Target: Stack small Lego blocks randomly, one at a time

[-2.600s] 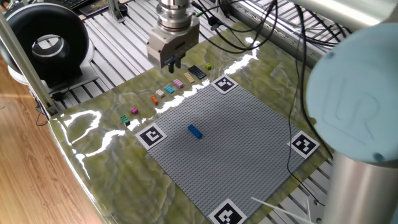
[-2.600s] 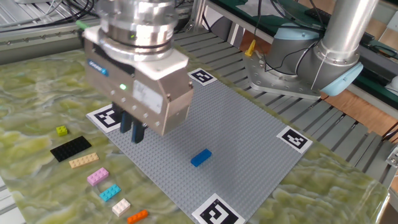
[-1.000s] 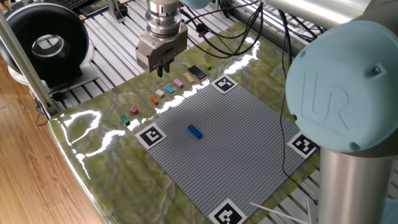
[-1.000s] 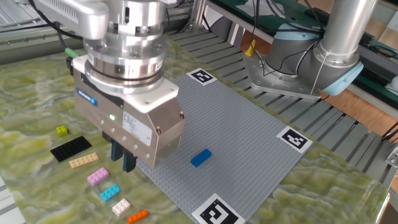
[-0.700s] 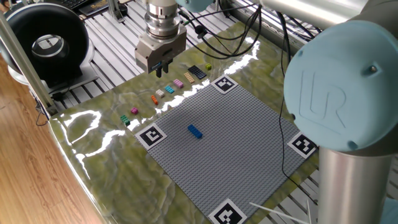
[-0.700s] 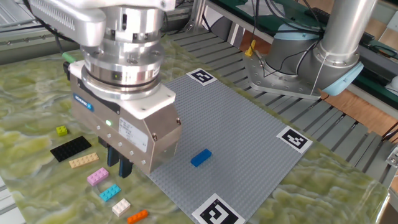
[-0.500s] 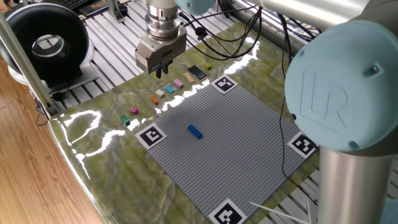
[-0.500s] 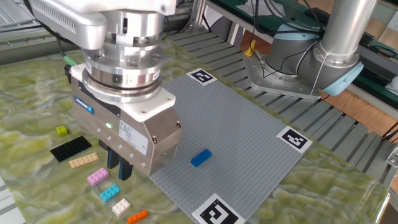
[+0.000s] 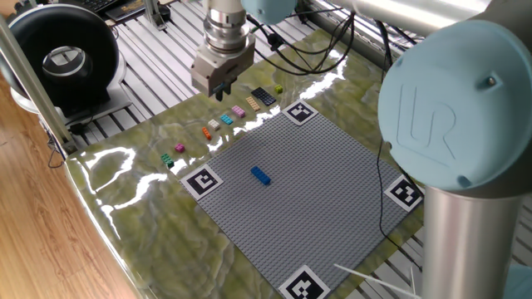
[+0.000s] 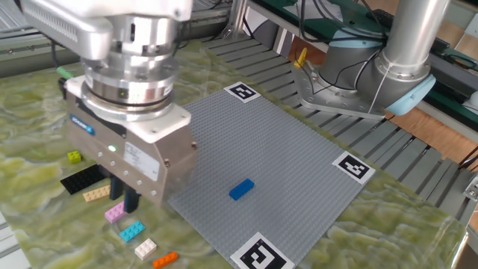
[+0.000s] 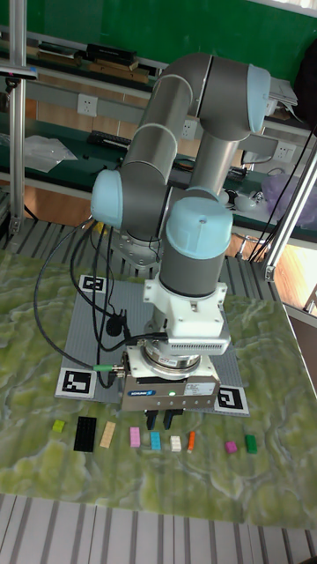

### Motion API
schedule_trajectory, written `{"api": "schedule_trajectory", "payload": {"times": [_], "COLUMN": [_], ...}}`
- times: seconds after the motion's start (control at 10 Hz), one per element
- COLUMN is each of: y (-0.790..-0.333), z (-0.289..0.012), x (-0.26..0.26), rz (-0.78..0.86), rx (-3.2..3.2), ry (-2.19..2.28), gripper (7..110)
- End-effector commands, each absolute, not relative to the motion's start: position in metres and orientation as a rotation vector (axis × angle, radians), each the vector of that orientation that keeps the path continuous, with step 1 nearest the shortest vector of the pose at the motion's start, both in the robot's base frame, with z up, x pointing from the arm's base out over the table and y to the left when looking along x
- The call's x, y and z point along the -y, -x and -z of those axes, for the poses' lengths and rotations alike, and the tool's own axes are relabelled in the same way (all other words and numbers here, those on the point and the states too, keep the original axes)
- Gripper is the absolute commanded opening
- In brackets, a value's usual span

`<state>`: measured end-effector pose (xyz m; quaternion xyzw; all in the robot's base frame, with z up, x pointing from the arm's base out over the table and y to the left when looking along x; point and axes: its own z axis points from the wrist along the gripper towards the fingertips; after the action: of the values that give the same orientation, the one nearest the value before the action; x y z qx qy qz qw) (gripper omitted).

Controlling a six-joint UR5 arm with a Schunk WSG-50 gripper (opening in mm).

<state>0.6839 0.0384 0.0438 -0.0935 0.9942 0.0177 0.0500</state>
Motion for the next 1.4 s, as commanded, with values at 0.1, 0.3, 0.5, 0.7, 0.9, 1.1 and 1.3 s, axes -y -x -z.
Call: {"api": "schedule_trajectory", "payload": {"times": [0.1,0.3,0.5,0.7,0.9,1.1,1.3], "y": [-0.682,-0.681,-0.684,-0.687,-0.686,-0.686,-0.685], "z": [-0.028,-0.029,-0.023,-0.016,-0.015,-0.01,-0.008], "x": [-0.022,-0.024,-0.022,-0.022,-0.02,-0.015,-0.021], "rz": [-0.053,-0.065,-0.057,-0.059,-0.05,-0.029,-0.067], "rx": [-3.0,-3.001,-2.997,-2.981,-2.988,-2.996,-2.998], "ry": [0.312,0.309,0.312,0.312,0.297,0.279,0.263], "gripper": [22,22,22,22,22,22,44]}}
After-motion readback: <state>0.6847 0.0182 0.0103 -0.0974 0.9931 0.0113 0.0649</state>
